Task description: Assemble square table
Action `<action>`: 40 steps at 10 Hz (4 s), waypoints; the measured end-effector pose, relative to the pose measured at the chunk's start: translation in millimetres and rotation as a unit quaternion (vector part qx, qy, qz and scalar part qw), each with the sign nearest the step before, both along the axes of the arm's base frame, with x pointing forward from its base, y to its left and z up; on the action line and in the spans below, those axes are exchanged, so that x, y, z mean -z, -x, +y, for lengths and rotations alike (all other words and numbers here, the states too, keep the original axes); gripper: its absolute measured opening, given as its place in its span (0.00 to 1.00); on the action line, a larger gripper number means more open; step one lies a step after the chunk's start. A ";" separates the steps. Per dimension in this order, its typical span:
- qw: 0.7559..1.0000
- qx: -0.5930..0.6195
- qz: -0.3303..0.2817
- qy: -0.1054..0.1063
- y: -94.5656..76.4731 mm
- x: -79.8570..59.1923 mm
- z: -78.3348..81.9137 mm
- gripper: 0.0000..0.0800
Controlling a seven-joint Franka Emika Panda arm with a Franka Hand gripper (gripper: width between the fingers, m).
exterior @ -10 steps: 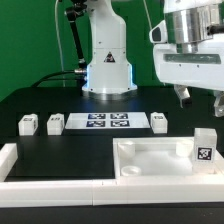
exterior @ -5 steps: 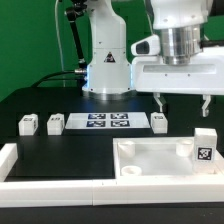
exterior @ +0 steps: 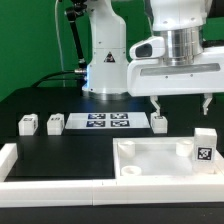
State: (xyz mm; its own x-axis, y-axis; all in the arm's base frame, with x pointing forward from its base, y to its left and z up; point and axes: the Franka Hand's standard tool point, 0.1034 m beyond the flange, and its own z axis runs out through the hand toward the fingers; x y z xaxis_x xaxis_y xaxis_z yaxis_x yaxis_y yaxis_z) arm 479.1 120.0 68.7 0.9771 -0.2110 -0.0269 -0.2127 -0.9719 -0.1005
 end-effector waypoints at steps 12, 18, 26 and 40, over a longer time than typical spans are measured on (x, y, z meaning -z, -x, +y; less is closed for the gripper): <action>0.953 -0.114 0.278 0.026 80.8 31.9 -16.8 0.81; 0.901 -0.091 0.423 0.023 93.0 50.0 -21.1 0.81; 0.894 -0.041 0.447 0.004 114.4 61.9 -21.8 0.55; 0.942 -0.032 0.332 0.020 28.5 -42.2 -82.4 0.36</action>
Offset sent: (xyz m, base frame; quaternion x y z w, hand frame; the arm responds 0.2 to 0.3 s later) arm -0.0512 -0.0153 -0.0393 -0.0467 0.0395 -0.2040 0.9771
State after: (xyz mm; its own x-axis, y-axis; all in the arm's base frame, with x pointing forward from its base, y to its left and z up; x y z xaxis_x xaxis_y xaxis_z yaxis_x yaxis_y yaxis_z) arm 450.5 37.5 111.0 0.7580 -0.1658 -0.6308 -0.1558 -0.9852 0.0717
